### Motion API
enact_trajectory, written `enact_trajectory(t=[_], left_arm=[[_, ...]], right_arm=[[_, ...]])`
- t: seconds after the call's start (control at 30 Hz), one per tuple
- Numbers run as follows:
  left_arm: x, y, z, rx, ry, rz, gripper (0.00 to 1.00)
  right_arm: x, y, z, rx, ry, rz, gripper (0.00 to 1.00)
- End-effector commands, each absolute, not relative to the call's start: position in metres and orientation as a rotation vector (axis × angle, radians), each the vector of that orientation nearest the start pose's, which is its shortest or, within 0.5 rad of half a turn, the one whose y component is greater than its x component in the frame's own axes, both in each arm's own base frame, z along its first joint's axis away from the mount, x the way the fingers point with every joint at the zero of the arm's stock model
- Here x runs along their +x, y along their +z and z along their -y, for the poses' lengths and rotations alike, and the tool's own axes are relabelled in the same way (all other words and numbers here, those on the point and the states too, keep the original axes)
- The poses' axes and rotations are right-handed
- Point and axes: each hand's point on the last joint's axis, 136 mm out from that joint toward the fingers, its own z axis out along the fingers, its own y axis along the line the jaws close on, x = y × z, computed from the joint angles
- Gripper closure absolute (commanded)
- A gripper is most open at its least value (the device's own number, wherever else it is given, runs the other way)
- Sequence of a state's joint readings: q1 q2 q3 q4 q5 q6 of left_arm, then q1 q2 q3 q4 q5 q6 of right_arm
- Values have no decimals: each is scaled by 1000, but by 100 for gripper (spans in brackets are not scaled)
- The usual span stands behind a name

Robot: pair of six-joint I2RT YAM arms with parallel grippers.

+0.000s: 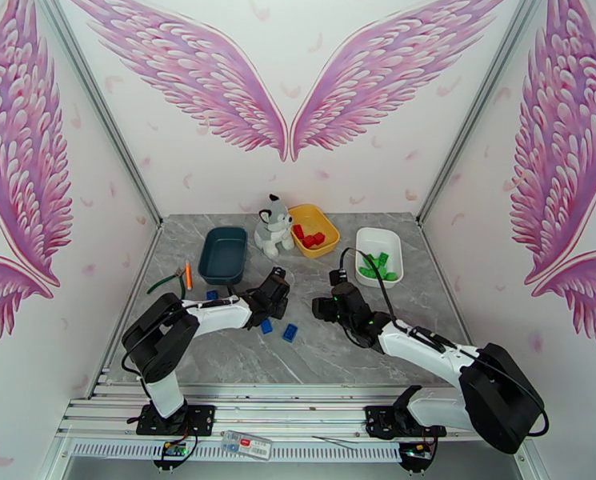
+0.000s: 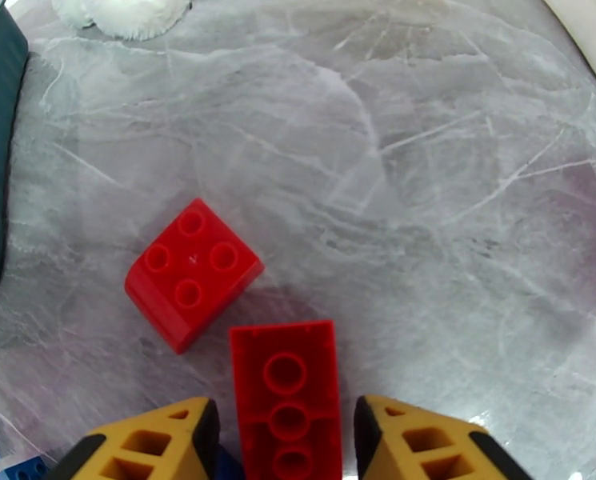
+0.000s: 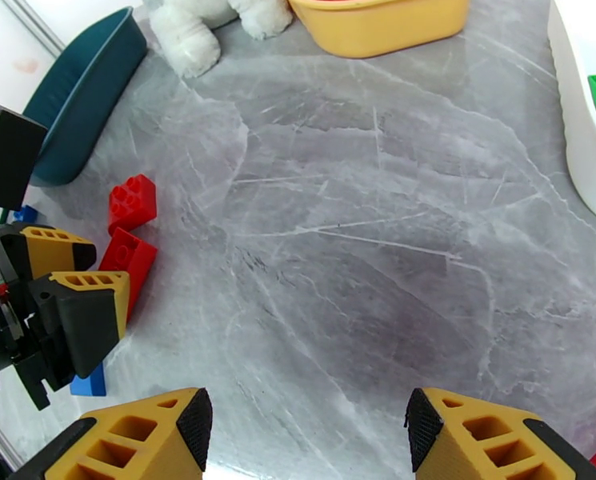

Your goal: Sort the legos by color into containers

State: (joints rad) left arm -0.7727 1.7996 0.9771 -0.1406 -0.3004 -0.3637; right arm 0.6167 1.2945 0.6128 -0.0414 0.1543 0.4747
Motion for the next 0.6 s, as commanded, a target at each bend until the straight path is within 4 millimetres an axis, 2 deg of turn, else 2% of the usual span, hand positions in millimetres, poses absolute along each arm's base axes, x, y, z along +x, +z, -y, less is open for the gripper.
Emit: enact_trajectory(t=[0.0, 0.33, 0.47, 0.57], left_arm=[[344, 33, 268, 403, -103, -2458, 51], [344, 21, 276, 419, -107, -2476, 58], [345, 18, 275, 424, -83, -2482, 58], [346, 17, 275, 426, -77, -2481, 54]], right_arm=[[308, 100, -184, -58, 385, -2291, 30], [308, 98, -183, -53, 380, -2290, 29], [307, 97, -183, -51, 384, -2293, 29], [308, 97, -183, -50, 384, -2292, 29]])
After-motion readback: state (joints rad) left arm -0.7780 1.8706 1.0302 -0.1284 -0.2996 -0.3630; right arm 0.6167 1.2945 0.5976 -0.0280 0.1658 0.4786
